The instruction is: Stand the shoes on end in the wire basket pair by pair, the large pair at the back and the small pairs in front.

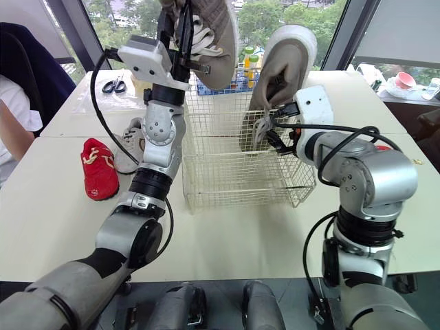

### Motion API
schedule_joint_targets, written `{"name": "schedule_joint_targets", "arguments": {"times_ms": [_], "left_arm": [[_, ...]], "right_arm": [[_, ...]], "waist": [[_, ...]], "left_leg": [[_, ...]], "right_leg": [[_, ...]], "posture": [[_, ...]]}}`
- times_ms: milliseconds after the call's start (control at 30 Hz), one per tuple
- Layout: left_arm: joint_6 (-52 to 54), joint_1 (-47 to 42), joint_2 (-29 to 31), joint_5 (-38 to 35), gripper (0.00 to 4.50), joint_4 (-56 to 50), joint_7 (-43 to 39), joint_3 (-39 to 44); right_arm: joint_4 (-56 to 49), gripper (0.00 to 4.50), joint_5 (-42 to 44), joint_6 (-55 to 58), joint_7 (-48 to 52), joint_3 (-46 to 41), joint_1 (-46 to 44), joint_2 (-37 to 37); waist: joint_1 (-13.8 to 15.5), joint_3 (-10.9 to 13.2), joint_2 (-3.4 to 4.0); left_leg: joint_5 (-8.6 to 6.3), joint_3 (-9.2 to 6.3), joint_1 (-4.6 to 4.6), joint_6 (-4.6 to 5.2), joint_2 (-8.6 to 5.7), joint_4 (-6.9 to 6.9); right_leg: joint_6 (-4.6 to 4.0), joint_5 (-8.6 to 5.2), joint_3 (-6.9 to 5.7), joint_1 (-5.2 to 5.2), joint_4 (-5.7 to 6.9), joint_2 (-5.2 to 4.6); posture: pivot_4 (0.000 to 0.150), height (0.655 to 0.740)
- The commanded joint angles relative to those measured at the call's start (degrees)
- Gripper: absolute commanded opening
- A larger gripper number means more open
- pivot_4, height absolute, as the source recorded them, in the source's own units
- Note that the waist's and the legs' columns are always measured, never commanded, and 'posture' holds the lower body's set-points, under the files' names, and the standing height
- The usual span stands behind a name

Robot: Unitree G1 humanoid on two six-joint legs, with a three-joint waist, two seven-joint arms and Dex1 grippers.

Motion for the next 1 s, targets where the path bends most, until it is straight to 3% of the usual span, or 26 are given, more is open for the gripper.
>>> {"name": "schedule_joint_targets", "arguments": {"times_ms": [33,267,633,767,900,1000], "left_arm": [[5.1,0.9,-0.2,-0.9,0.45,-7.2,0.2,-1.2],[10.7,3.3,0.5,0.7,0.45,-11.4,1.6,-2.1],[10.7,10.5,-1.3,1.6,0.45,-7.9,1.3,-4.9],[15.4,14.1,-1.1,-2.7,2.25,-12.8,-3.9,-5.6],[24.3,18.7,0.3,-9.7,4.34,-22.5,-11.4,-6.9],[33.7,21.0,2.0,-15.0,4.43,-29.3,-15.6,-7.1]], "right_arm": [[-1.2,4.48,0.6,0.1,3.0,-0.8,-1.6,-5.3],[-1.2,4.48,2.7,-0.5,9.4,-2.5,-2.1,-13.1],[-1.4,4.48,10.0,0.3,19.5,-9.8,-6.4,-23.3],[-0.2,4.50,11.5,0.1,21.4,-12.0,-6.9,-25.4],[1.1,4.50,12.2,-1.1,22.5,-12.8,-6.4,-26.6],[2.2,4.50,12.4,-2.0,22.8,-12.8,-6.2,-26.9]], "waist": [[0.0,0.0,0.00],[-0.1,0.1,-0.01],[0.7,0.1,-0.02],[1.1,0.0,-0.01],[1.2,0.0,-0.01],[1.2,0.0,0.00]], "left_leg": [[0.00,0.00,0.00,0.00,0.00,0.00],[0.00,0.00,-0.05,0.00,0.02,-0.04],[-0.01,0.00,-0.04,0.01,-0.01,0.01],[-0.01,0.02,-0.02,0.02,0.00,0.01],[-0.01,0.02,-0.02,0.02,0.00,0.02],[-0.01,0.02,-0.03,0.02,0.00,0.02]], "right_leg": [[0.00,0.00,0.00,0.00,-0.01,-0.01],[0.00,0.00,0.01,-0.10,-0.02,0.01],[-0.01,0.00,0.01,-0.06,-0.04,-0.05],[-0.02,0.00,0.01,-0.06,-0.04,-0.08],[-0.03,0.00,0.01,-0.07,-0.03,-0.10],[-0.03,0.00,0.01,-0.08,-0.03,-0.10]], "posture": [[0.150,0.7400],[0.150,0.7400],[0.150,0.7400],[0.150,0.7400],[0.150,0.7400],[0.150,0.7400]]}}
